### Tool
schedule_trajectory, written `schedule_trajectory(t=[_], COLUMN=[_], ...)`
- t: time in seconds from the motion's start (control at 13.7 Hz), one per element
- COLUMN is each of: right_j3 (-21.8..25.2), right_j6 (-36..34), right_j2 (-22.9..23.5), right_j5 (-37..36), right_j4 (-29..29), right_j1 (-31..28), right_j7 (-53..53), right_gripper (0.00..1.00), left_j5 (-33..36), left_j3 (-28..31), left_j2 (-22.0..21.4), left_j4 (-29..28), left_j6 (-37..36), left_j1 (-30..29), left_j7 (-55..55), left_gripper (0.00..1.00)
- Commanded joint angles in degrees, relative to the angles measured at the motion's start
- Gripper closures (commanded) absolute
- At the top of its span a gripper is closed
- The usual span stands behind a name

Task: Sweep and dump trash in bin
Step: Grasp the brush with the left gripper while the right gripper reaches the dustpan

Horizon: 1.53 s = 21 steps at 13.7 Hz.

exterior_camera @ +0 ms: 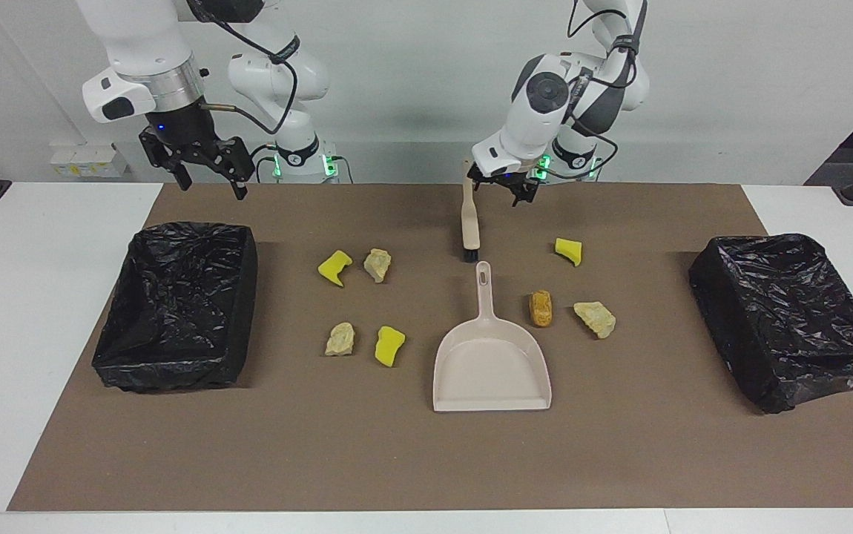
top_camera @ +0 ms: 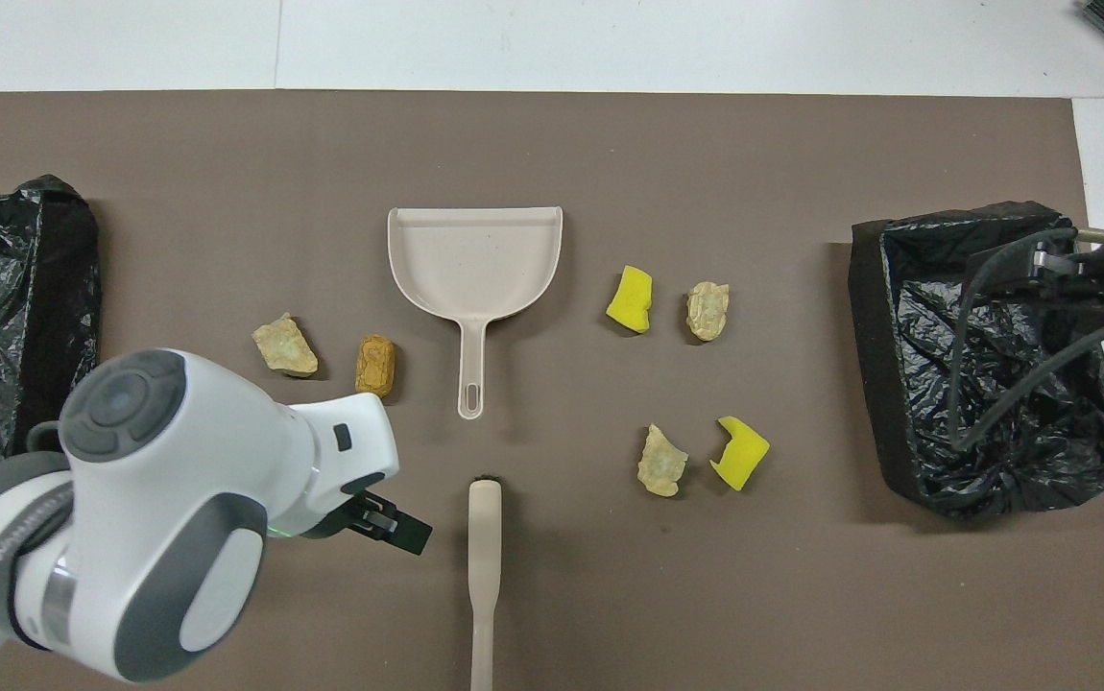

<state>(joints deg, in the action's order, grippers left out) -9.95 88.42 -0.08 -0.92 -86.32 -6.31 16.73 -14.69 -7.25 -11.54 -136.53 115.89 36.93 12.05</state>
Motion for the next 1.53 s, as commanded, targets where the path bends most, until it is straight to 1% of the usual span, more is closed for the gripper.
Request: schedule_trajectory(t=[0.0,0.22,0.36,0.44,0.73,0.8,0.87,0.95,1.16,1.24,1.38,1.46], right_j3=[-0.51,-0.51,-0.51,-0.60,-0.69,-0.69,-0.69,-0.69,-1.82,-2.18,-2.18,-2.18], right_j6=[-0.79,-0.97,-0.97,-1.23,-1.58,-1.58,-1.41,-1.06,0.17,0.96,4.38,6.57], right_j2=[0.69,0.69,0.69,0.69,0.35,0.08,0.17,0.08,0.17,0.60,2.53,3.50], right_j5=[1.27,1.27,1.27,1.27,1.27,1.27,1.27,1.27,1.27,1.19,0.66,0.22], right_j4=[1.24,1.24,1.24,1.24,0.89,0.20,0.19,0.10,0.01,0.01,0.01,0.01], right_j1=[-0.99,-1.33,-2.04,-2.04,-1.95,-1.95,-1.95,-1.78,-0.64,1.19,4.09,6.29], right_j7=[-1.61,-1.87,-1.70,-1.78,-1.87,-1.87,-1.96,-1.87,-1.79,-1.00,-0.91,-0.04], right_gripper=[0.00,0.00,0.00,0.00,0.00,0.00,0.00,0.00,0.00,0.00,0.00,0.00], left_j5=[1.15,1.15,1.15,1.07,1.07,1.07,1.07,1.07,1.07,1.15,1.76,3.68], left_j3=[0.84,0.66,0.66,0.49,0.40,0.40,0.40,0.48,0.75,0.83,1.10,0.92], left_j2=[-2.17,-2.08,-2.17,-2.34,-2.25,-2.25,-2.25,-2.25,-1.82,-2.34,-2.52,-3.04], left_j4=[-5.58,-9.01,-9.37,-9.46,-9.46,-9.46,-9.46,-9.46,-8.67,-7.36,-1.50,1.93], left_j6=[5.21,8.21,8.66,8.57,8.22,8.13,8.04,7.69,5.24,2.88,-6.58,-10.90], left_j1=[5.24,9.72,11.05,11.14,13.34,13.43,13.51,13.43,11.94,10.19,6.16,3.00], left_j7=[5.51,10.96,14.22,15.45,20.38,20.91,21.44,21.27,19.24,18.90,17.49,17.40], left_gripper=[0.00,0.00,0.00,0.04,0.44,0.56,0.72,1.00,1.00,1.00,1.00,1.00])
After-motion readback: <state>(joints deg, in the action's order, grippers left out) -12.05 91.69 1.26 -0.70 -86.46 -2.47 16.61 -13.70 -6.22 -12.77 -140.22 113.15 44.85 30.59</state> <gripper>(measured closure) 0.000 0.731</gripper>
